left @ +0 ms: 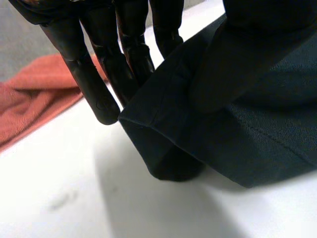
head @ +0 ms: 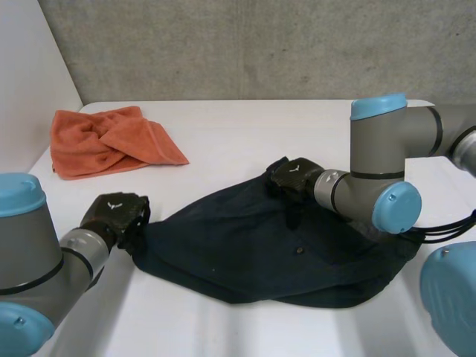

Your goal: Fold the laundry.

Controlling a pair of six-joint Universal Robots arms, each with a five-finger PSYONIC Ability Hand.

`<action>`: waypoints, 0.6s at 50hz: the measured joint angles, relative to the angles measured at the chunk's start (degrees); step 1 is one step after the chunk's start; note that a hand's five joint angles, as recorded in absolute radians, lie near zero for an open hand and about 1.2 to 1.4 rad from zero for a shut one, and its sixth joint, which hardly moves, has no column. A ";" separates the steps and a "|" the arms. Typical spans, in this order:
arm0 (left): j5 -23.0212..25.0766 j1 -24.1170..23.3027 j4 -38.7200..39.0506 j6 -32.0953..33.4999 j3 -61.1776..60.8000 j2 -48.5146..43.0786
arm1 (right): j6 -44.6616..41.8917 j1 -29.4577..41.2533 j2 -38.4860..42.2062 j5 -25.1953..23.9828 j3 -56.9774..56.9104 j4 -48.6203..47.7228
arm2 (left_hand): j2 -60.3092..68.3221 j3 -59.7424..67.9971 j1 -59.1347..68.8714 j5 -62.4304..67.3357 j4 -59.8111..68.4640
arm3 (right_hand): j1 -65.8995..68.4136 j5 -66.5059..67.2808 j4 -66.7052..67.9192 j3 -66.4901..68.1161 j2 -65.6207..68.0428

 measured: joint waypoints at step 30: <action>-4.19 -9.29 12.14 1.40 57.40 -9.73 | 7.85 -0.50 -19.41 12.85 -18.64 -19.37 | 0.20 0.33 0.18 0.00 0.22 | 19.35 25.98 23.69 23.36 22.77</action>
